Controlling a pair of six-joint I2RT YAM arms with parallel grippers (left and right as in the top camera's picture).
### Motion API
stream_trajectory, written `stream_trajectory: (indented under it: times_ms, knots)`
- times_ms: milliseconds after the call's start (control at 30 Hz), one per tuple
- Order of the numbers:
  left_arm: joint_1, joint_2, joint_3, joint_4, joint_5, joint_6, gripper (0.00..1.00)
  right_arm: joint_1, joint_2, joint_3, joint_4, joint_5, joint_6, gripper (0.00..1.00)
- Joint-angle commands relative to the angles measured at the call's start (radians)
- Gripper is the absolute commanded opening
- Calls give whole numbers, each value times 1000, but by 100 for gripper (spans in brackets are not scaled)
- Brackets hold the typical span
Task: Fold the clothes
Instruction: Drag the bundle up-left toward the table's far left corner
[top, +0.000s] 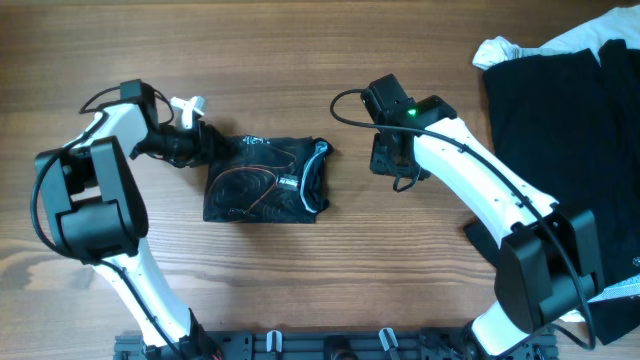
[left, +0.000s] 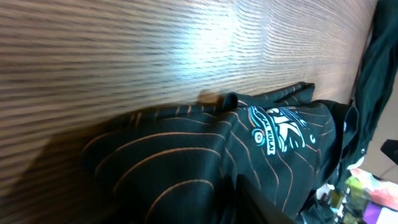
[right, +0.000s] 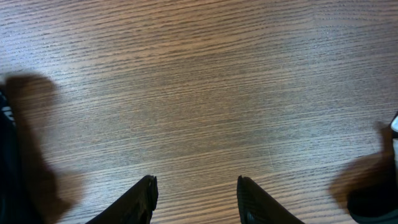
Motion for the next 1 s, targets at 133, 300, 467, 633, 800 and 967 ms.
stream_trajectory:
  times_ms: [133,300,467,633,800,967]
  knots:
    - [23,73,31,91,-234,-153,9,-1,-17,3,-10,10,6,46]
    - [169,72,276,128,-317,-326,10,-1,-17,3,-18,10,6,46]
    - [389,72,424,159,-336,-538,13,-1,-17,3,-14,10,6,47]
    - [597,73,424,186,-347,-684,13,-1,-17,3,-11,10,6,46]
    - [669,73,424,169,-260,-591,18,-1,-17,3,7,10,6,47]
    - [599,74,423,161,-189,-462,53,-1,-17,3,8,-3,6,47]
